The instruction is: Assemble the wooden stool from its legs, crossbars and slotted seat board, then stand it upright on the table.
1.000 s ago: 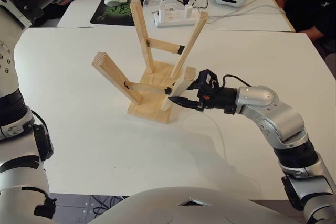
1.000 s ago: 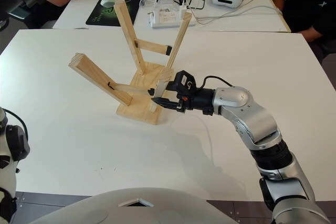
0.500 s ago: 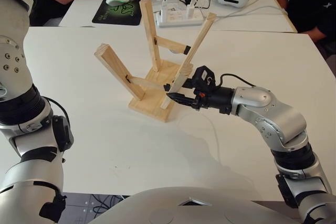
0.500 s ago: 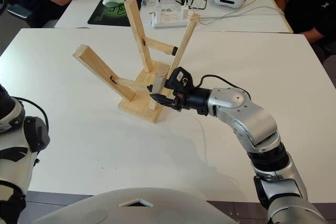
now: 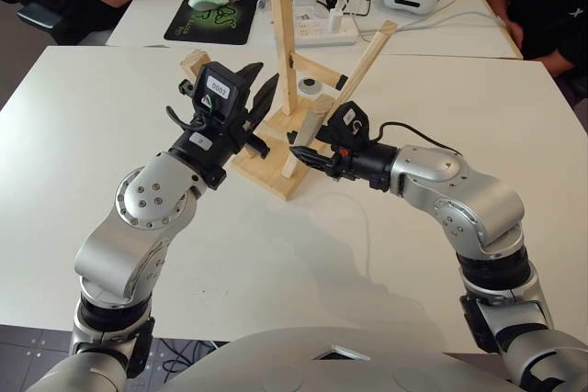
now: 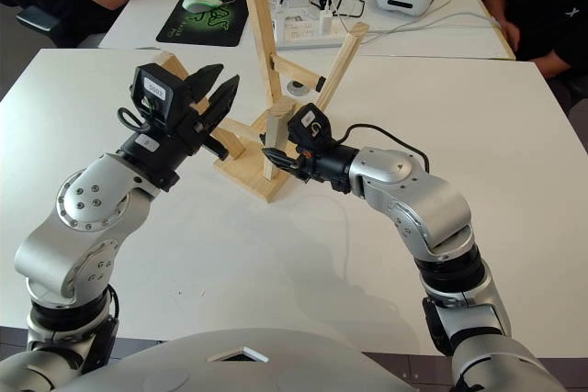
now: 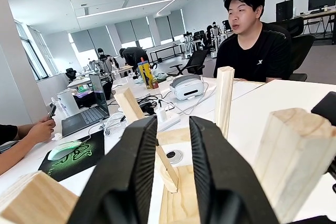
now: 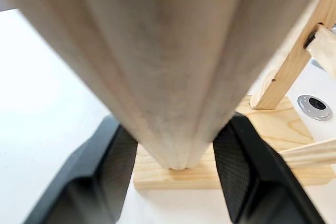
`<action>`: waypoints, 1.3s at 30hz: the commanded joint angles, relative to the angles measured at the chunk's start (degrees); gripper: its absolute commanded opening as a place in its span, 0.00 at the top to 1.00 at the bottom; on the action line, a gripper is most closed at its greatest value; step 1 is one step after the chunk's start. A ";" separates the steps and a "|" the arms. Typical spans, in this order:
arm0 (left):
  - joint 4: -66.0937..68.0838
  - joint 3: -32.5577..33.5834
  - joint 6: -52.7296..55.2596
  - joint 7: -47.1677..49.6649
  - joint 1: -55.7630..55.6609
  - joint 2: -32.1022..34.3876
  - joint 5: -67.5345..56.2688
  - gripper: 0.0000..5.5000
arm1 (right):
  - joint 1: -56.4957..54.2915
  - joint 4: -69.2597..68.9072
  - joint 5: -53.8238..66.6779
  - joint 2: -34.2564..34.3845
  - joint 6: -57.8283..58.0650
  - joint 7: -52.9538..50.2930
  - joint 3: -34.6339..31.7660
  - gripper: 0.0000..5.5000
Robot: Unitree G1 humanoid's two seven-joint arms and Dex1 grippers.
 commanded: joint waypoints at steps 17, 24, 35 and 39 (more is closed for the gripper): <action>12.82 -11.10 3.93 -9.28 2.02 3.20 6.01 1.00 | 1.22 4.02 -1.22 -2.23 3.88 3.49 4.95 0.63; 12.93 -11.82 6.62 -11.08 1.98 4.46 6.63 1.00 | 1.10 3.29 -0.65 -2.50 4.45 3.80 4.86 0.63; 10.09 0.31 -7.13 -7.61 -5.10 0.21 11.01 1.00 | 1.49 4.06 -1.46 -3.36 3.10 4.46 5.33 0.63; 10.40 5.31 -9.93 -5.73 -6.95 -0.57 12.27 1.00 | 0.96 5.44 -2.09 -6.11 0.36 8.15 6.29 0.63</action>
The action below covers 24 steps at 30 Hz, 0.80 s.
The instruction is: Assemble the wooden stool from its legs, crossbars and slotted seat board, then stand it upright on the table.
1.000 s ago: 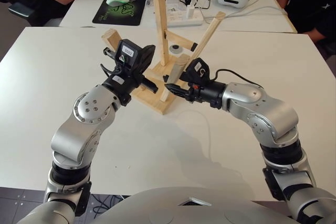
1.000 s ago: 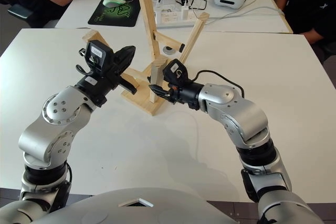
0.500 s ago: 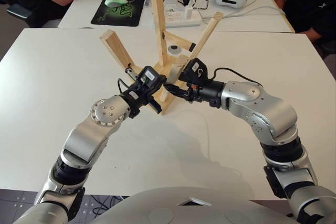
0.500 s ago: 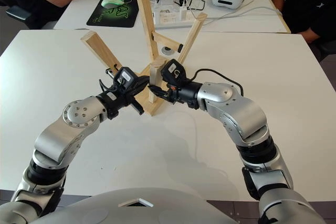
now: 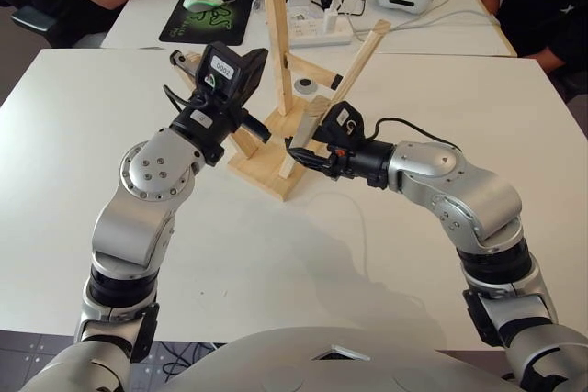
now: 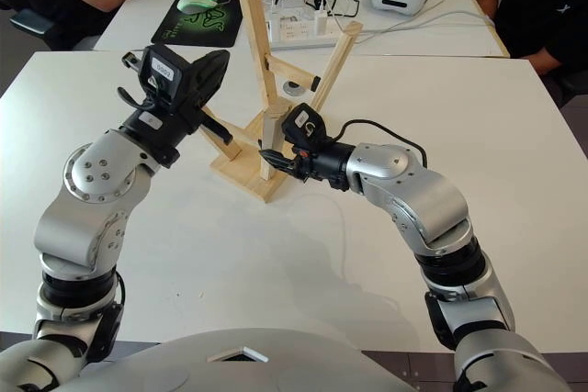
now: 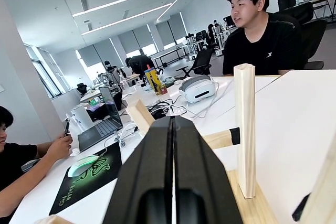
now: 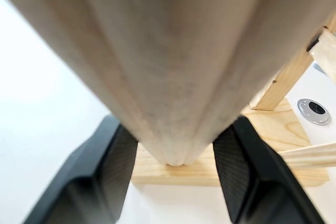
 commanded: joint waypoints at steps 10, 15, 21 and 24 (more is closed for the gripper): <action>4.79 19.61 -9.70 2.65 -6.65 2.54 1.10 1.00 | -4.04 14.57 -0.52 -11.10 -8.73 22.82 2.89 0.63; 6.97 22.45 -10.47 2.19 -6.98 2.77 -0.36 1.00 | -4.35 16.88 0.02 -13.47 -13.60 30.76 2.23 0.63; 7.74 21.39 -10.61 2.59 -5.30 0.52 -1.48 1.00 | -5.39 19.80 -1.30 -15.05 -19.50 37.87 2.74 0.63; 7.71 19.93 -10.46 2.77 -5.22 -0.74 -1.77 1.00 | -6.43 22.63 -3.32 -14.63 -22.86 39.45 3.18 0.63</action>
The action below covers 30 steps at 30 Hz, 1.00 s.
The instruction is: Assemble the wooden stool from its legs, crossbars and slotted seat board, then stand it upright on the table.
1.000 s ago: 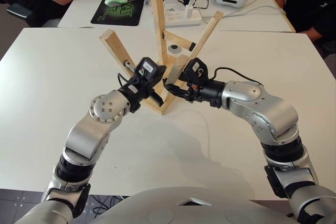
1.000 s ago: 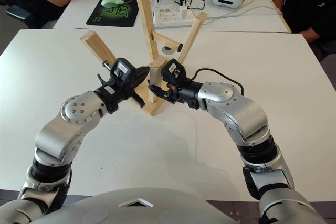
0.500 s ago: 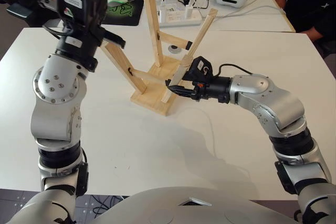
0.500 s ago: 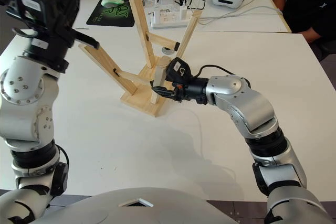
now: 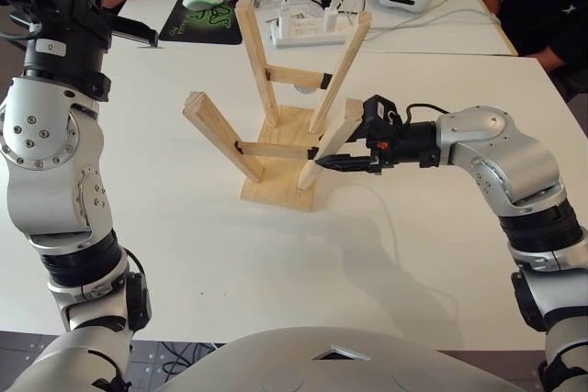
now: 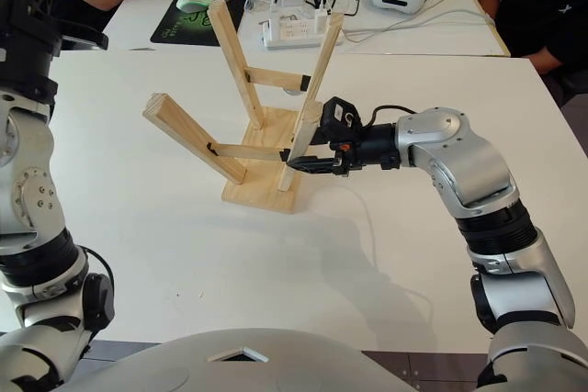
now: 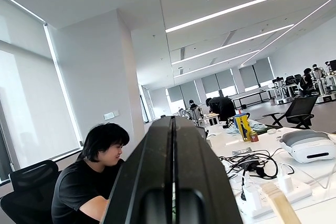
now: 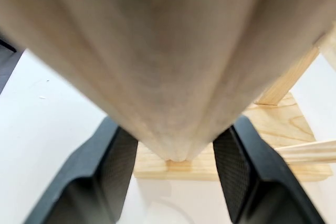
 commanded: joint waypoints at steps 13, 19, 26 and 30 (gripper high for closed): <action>2.82 -3.87 0.55 -0.76 0.08 -2.67 -1.38 1.00 | -5.74 15.44 -8.79 3.19 -11.97 7.36 3.74 0.63; 3.79 -4.71 0.05 -0.97 0.65 -2.81 -1.04 1.00 | -7.88 17.88 -9.94 6.59 -16.50 1.71 -0.56 0.52; 4.02 -4.93 -0.30 -0.82 1.02 -3.11 -1.00 1.00 | -10.70 19.81 -10.28 8.52 -18.64 1.16 -4.38 0.31; 4.26 -4.51 -0.57 -0.81 1.57 -2.99 -0.94 1.00 | -9.92 17.65 -9.09 8.52 -16.74 1.32 -6.36 0.28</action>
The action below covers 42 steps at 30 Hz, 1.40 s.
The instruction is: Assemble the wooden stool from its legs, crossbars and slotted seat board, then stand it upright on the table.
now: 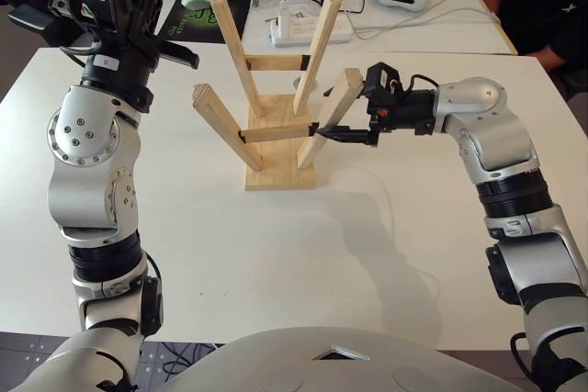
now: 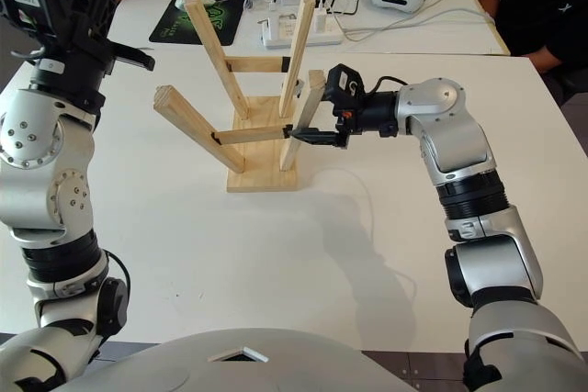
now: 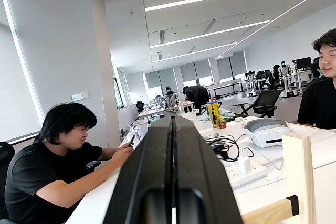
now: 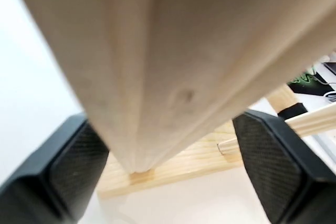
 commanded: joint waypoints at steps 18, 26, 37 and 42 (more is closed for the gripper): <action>-23.77 2.43 5.58 7.24 28.05 -5.81 1.97 1.00 | 28.33 -39.80 19.31 16.68 29.14 -60.47 -34.54 0.44; -24.86 -0.46 8.78 9.34 29.24 -8.47 2.04 1.00 | 34.49 -52.42 9.84 19.78 32.90 -69.24 -19.52 0.68; -24.67 -3.01 9.83 10.63 25.42 -8.98 3.70 1.00 | 28.96 -50.63 7.21 23.13 29.32 -70.52 -19.21 0.96; -24.14 -3.38 9.98 10.68 24.70 -9.04 3.98 1.00 | 26.75 -49.81 6.35 24.52 29.75 -70.95 -18.48 0.99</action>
